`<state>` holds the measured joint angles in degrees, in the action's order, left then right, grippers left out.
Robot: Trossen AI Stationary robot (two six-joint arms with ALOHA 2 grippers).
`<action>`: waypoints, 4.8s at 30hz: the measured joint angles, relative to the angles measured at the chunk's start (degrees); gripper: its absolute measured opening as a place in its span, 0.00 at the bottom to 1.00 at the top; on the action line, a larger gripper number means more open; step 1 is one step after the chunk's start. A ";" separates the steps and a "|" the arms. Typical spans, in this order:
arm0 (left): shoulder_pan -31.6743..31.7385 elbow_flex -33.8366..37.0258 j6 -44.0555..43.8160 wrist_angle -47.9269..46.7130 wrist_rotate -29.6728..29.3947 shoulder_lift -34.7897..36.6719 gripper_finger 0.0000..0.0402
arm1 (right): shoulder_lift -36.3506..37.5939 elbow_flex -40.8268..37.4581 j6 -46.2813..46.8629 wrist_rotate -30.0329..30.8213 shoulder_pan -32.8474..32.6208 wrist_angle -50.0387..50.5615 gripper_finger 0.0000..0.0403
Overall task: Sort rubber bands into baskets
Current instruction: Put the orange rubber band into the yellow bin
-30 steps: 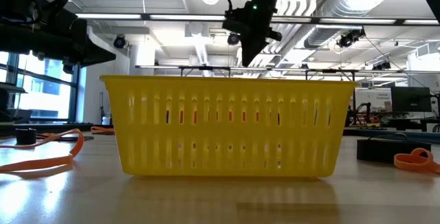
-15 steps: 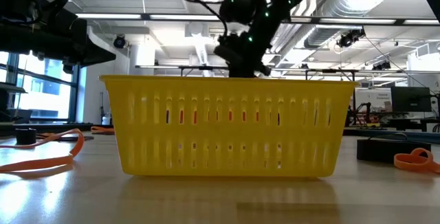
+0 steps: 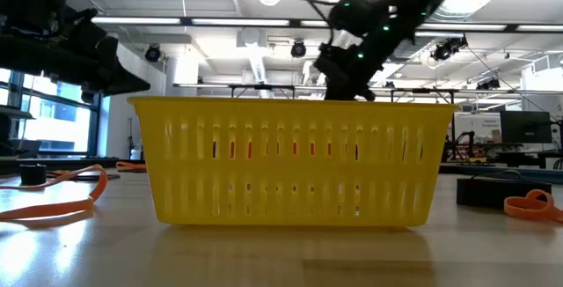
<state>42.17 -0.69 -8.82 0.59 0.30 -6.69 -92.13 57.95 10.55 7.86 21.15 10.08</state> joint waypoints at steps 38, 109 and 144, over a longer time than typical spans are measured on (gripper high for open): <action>0.00 0.00 0.00 0.14 -0.11 -9.51 0.00 | 20.59 -19.89 -1.57 3.34 3.19 3.82 0.00; 0.85 0.00 -1.08 12.83 -4.70 -9.54 0.00 | 3.25 -20.37 3.78 11.23 27.52 2.52 0.27; 0.87 0.00 1.58 12.84 7.10 -9.52 0.00 | 13.96 -18.67 4.47 9.53 21.86 16.28 0.00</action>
<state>43.05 -0.69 -7.23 13.43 7.40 -16.21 -78.18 39.29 15.02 17.39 43.01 26.36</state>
